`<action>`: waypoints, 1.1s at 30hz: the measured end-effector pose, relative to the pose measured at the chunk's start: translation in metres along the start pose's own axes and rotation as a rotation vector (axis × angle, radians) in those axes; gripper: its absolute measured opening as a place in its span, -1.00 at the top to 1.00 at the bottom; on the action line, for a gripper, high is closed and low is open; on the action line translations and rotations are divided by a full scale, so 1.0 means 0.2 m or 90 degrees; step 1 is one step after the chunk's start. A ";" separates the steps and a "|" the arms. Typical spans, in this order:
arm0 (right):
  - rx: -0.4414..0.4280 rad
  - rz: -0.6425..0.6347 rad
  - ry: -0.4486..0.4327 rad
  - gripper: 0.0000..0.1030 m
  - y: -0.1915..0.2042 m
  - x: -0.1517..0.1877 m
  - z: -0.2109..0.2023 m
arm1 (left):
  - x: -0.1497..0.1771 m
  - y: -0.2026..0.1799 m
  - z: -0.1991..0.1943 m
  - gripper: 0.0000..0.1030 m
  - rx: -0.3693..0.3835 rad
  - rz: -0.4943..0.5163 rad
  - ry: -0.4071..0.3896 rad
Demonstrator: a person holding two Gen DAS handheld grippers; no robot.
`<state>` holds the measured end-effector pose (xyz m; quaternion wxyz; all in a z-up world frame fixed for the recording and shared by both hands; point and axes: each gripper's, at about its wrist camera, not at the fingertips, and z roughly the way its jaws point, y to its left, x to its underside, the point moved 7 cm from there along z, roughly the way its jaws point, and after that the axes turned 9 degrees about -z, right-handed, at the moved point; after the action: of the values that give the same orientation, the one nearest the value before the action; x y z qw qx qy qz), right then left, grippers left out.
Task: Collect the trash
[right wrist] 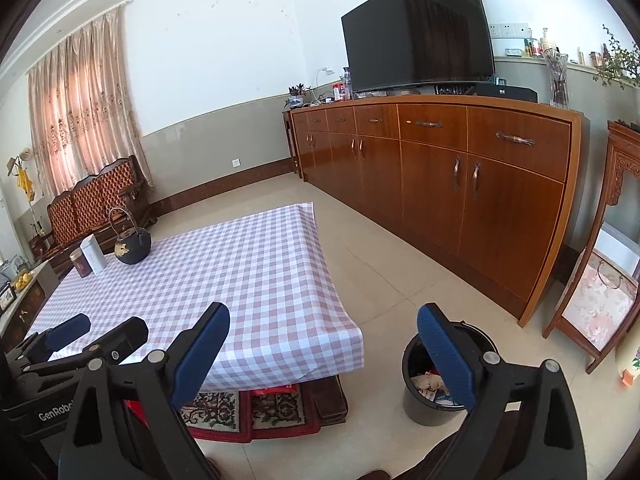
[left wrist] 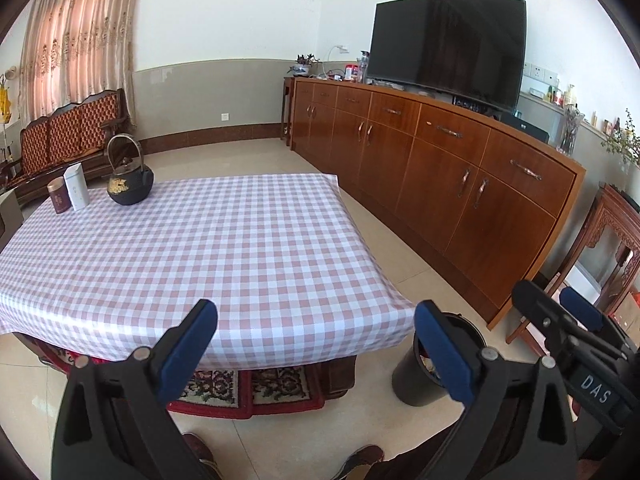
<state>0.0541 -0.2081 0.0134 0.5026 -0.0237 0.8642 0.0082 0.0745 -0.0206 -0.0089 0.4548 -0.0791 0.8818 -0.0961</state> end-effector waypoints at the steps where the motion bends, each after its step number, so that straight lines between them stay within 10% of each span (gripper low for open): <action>1: -0.002 0.002 0.001 -0.87 0.00 0.00 0.01 | 0.00 0.01 0.00 -0.93 -0.002 -0.002 -0.002; 33: -0.005 0.008 0.013 -0.87 -0.01 0.00 0.08 | -0.01 0.01 0.01 -0.95 -0.030 0.015 -0.005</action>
<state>0.0687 -0.2085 0.0052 0.4936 -0.0206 0.8693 0.0143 0.0766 -0.0186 -0.0082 0.4573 -0.0798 0.8830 -0.0695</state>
